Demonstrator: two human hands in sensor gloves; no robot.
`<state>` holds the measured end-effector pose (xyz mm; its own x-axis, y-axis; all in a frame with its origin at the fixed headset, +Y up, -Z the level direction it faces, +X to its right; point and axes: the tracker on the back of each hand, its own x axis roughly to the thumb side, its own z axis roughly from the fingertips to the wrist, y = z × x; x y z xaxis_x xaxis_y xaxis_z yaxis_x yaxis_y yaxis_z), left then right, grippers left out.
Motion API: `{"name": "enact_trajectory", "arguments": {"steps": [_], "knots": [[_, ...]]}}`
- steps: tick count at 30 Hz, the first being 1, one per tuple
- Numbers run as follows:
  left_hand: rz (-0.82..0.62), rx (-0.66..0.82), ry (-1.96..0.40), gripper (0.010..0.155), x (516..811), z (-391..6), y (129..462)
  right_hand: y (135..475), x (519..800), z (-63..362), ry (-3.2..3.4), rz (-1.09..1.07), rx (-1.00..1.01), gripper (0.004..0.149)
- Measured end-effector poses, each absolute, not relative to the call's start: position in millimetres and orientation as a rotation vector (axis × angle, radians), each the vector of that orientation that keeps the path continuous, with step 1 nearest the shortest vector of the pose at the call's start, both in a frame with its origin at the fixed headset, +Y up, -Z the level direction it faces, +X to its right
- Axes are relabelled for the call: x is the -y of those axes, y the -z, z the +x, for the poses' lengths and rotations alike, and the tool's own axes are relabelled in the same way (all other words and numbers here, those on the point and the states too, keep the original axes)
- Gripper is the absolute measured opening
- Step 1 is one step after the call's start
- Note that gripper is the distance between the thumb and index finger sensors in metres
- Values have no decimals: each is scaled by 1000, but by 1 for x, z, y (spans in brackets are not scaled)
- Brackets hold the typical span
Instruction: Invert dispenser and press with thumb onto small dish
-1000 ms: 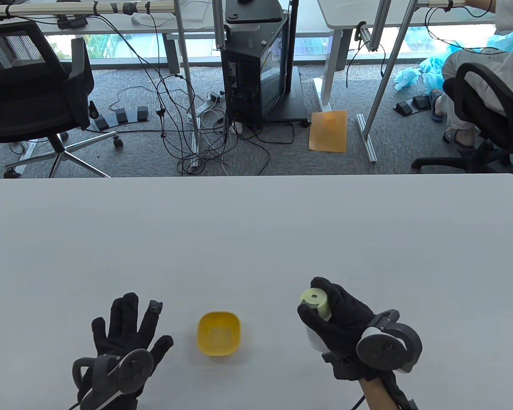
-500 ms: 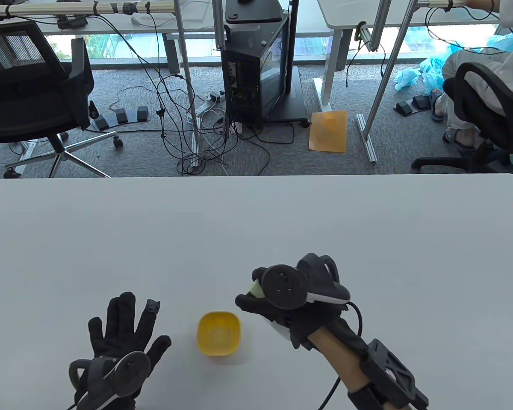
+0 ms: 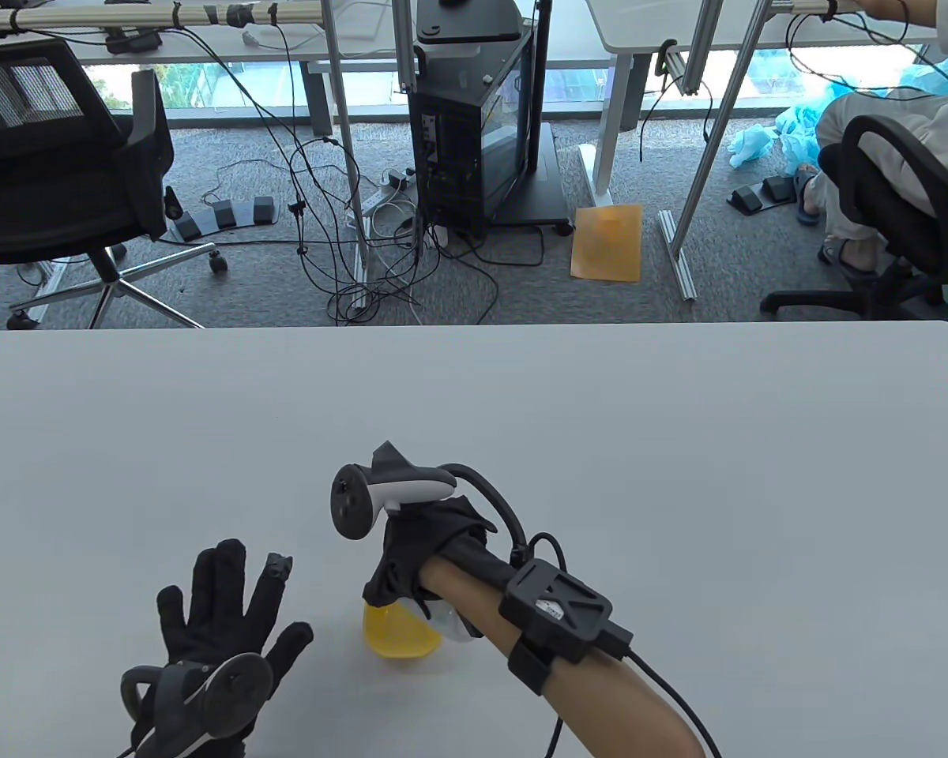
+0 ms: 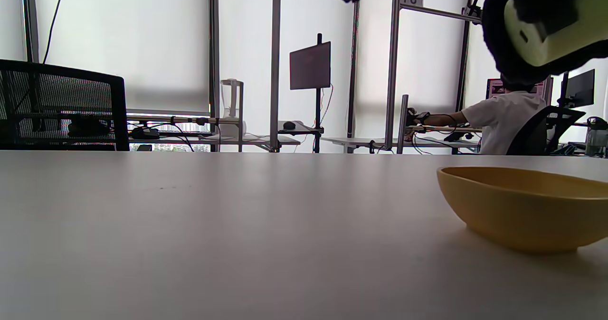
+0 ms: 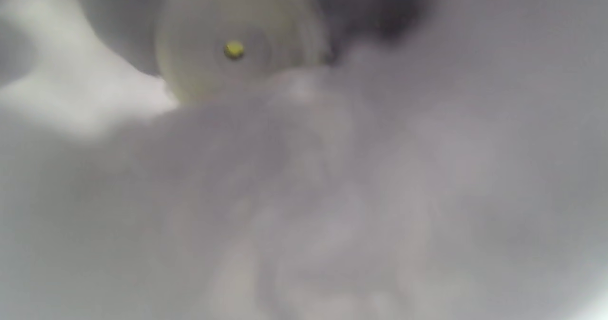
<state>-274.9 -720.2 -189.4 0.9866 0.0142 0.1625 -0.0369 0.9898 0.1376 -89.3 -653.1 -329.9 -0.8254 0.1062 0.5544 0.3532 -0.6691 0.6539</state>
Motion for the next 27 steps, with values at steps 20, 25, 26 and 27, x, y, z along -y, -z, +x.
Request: {"name": "enact_trajectory", "arguments": {"steps": [20,25,26,27], "knots": [[119,170,-23,78,722,-277,193,337,709,-110,2380,-763,1338,80],[112,176,-11,78,723,-275,193,329,708,-115,2330,-845,1162,77],[109,177,-11,78,724,-274,193,327,708,-117,2298,-860,1125,74],[106,179,-10,77,724,-274,193,325,708,-117,2288,-861,1127,73]]}}
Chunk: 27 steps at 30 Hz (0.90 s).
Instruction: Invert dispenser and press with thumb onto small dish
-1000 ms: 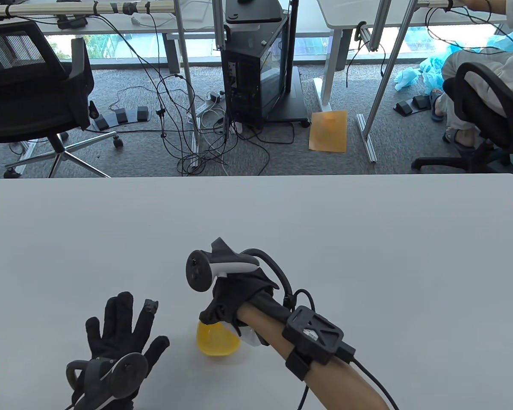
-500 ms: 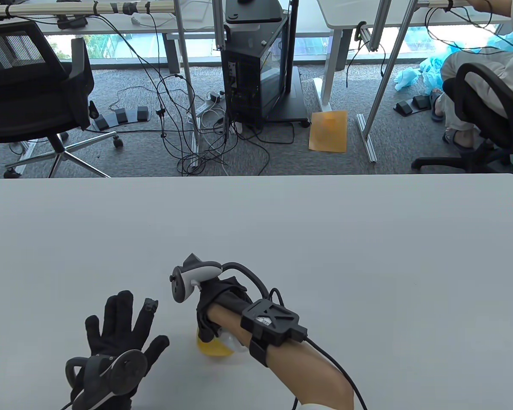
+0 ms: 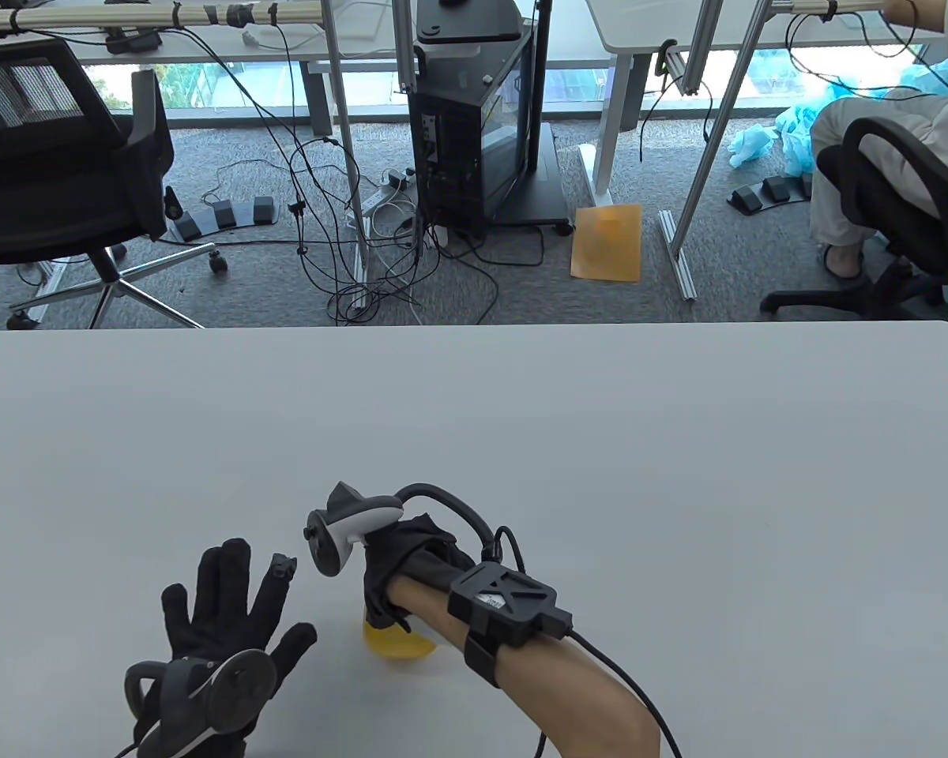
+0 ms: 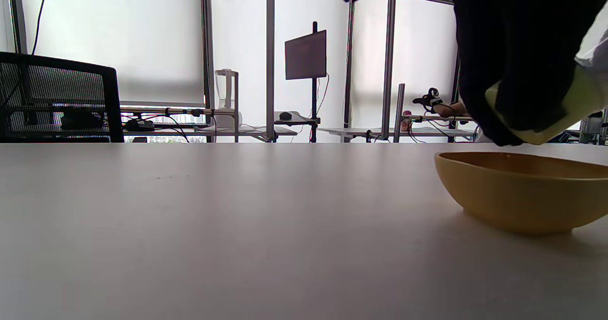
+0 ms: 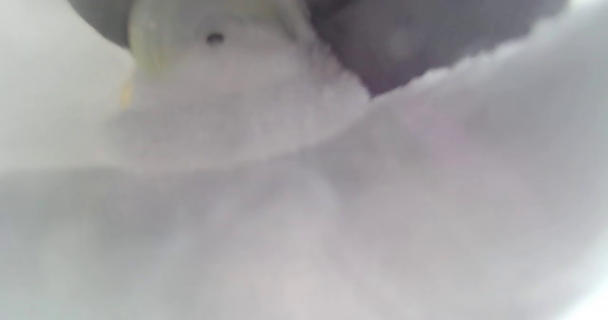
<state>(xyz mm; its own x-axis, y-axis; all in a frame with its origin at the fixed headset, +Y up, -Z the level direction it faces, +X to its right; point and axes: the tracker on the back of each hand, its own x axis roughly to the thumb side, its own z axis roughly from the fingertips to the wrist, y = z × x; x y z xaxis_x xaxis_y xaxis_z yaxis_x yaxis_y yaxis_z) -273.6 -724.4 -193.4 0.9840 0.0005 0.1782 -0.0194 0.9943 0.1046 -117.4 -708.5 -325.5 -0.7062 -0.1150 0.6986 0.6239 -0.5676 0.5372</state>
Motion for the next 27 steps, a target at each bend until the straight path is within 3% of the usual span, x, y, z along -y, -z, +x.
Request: {"name": "enact_trajectory", "arguments": {"steps": [6,11,20,27], "knots": [[95,174,-7,77,726,-273,194,321,702,-119,2299,-876,1088,72],[98,172,-8,78,725,-273,193,320,700,-112,2326,-777,1239,78],[87,174,-10,78,725,-271,193,316,684,-92,2499,-824,1170,79],[91,174,-22,77,725,-272,193,302,647,-51,2830,-1005,844,79]]}}
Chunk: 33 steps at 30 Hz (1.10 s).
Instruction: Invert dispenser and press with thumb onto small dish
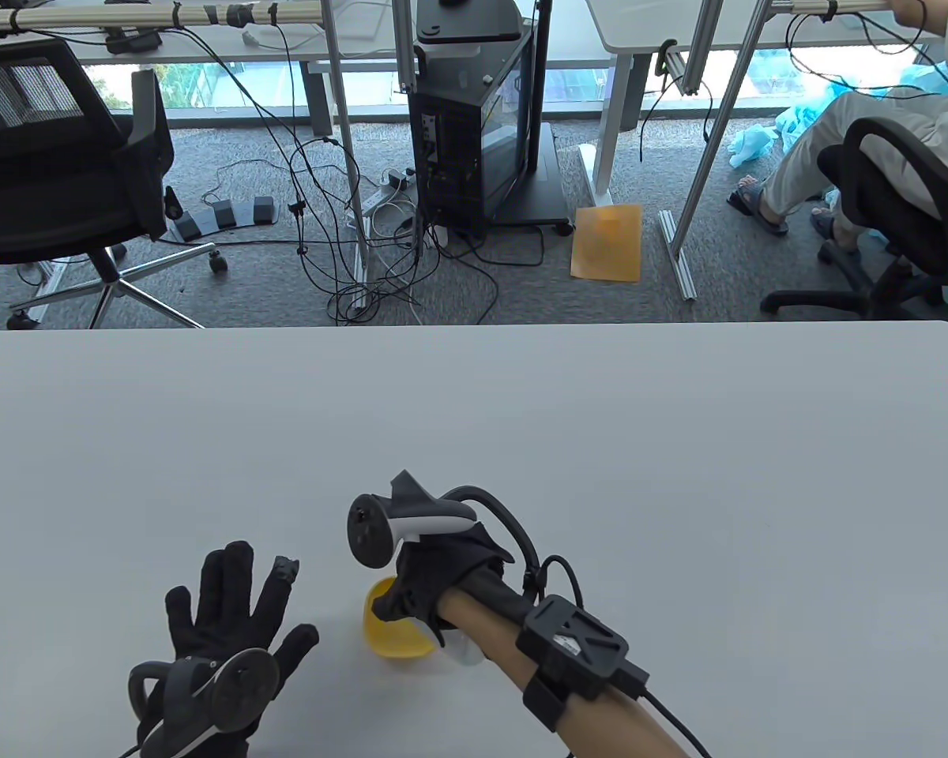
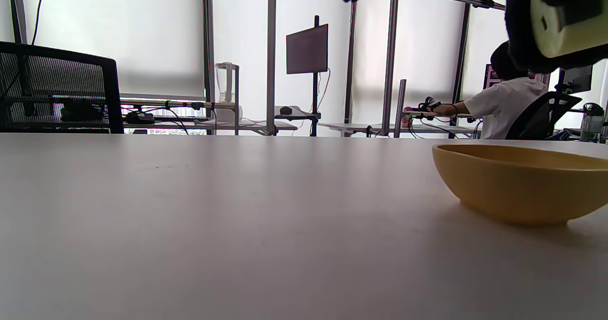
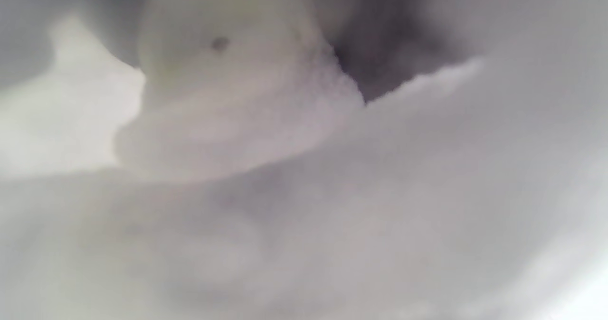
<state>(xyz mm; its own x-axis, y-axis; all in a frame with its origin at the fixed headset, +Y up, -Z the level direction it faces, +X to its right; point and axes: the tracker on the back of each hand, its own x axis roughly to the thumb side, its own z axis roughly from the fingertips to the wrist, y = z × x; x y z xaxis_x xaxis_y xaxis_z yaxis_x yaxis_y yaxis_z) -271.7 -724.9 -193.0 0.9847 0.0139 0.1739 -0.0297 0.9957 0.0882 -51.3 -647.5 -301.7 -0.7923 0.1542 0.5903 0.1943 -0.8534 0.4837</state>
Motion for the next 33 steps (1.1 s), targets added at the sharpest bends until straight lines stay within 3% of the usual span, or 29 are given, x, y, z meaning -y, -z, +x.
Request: {"name": "enact_trajectory", "arguments": {"steps": [2,4,8,15,19,22,23,26,33], "knots": [[97,175,-23,77,725,-272,193,294,637,-35,2954,-1071,687,78],[104,177,-24,77,724,-271,192,282,629,-13,3102,-1165,401,79],[117,178,-23,77,723,-271,191,258,627,27,3278,-1225,-10,79],[136,178,-13,77,722,-270,189,223,664,92,3420,-1082,-892,80],[120,169,-14,77,726,-271,192,209,694,121,3440,-954,-1233,80],[96,163,-10,77,731,-271,194,205,713,135,3533,-864,-1333,80],[82,162,-8,77,733,-271,196,207,714,138,3601,-868,-1246,80],[71,162,-4,77,736,-270,197,206,710,143,3618,-809,-1341,80],[54,155,2,77,738,-269,199,205,707,150,3618,-723,-1287,80]]}}
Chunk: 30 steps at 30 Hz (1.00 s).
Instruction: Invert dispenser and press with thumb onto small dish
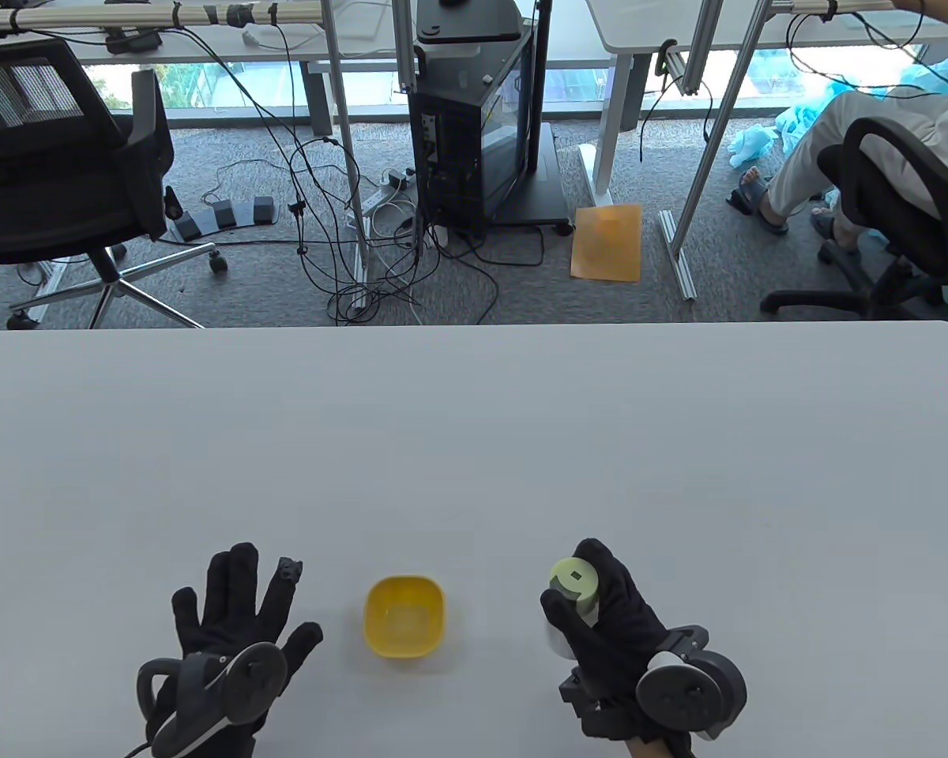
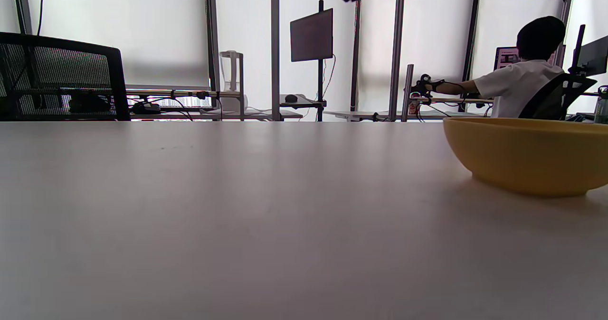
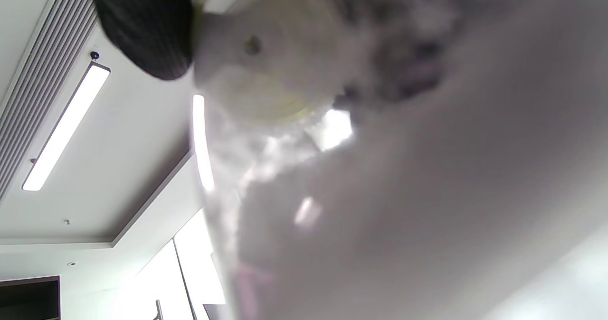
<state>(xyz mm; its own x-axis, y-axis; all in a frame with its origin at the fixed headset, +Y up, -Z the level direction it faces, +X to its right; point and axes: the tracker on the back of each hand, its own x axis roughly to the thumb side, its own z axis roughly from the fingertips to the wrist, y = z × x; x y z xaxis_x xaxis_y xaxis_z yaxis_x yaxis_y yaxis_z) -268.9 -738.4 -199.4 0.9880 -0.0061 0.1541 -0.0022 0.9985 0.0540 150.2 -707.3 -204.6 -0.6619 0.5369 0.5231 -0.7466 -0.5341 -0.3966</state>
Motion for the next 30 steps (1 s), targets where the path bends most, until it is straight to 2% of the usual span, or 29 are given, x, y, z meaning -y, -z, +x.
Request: {"name": "enact_trajectory", "arguments": {"steps": [16,22,30], "knots": [[55,157,-11,77,737,-270,199,214,722,170,-2485,49,660,78],[56,162,-12,77,737,-270,199,219,729,172,-2517,22,608,76],[56,164,-7,77,737,-269,198,218,724,171,-2526,71,626,73]]}}
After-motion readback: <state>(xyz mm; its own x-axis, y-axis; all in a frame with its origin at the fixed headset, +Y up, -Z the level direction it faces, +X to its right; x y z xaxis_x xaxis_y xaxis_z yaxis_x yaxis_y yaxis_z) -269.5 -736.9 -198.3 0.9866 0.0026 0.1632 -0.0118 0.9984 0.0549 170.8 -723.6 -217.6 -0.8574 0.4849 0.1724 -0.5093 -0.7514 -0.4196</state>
